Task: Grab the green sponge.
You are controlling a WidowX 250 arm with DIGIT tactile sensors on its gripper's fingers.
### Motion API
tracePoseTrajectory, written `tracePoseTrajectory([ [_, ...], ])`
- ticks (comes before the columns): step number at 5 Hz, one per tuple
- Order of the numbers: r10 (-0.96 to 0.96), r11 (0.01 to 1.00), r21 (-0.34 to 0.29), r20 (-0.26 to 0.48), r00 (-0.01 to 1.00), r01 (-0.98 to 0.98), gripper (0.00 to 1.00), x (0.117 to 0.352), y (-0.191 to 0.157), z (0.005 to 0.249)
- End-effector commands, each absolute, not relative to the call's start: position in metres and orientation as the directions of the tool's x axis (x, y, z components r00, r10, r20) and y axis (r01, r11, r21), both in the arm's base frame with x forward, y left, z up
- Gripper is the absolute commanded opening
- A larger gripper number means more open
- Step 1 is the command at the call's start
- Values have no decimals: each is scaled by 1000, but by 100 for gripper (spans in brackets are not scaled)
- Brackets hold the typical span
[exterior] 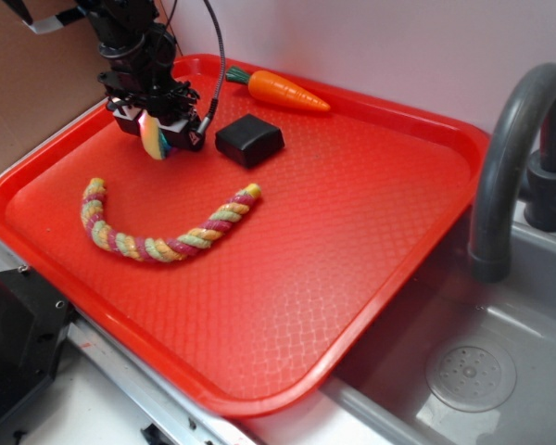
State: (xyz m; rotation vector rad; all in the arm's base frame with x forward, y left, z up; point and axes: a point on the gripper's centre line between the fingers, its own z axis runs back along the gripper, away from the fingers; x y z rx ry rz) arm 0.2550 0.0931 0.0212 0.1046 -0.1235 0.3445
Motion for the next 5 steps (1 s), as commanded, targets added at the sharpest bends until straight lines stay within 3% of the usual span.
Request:
tracePoseTrajectory([
  [1,430,890,97,147,891,-446,0,250,87,63],
  [2,486,874,-18,54,872,-486,0,238,65,110],
  [3,449,888,-137,48,892,-440,0,213,38,148],
  [4,426,897,-151,41,904,-416,0,187,19,170],
  [5,418,904,-98,-5,908,-417,0,179,19,160],
])
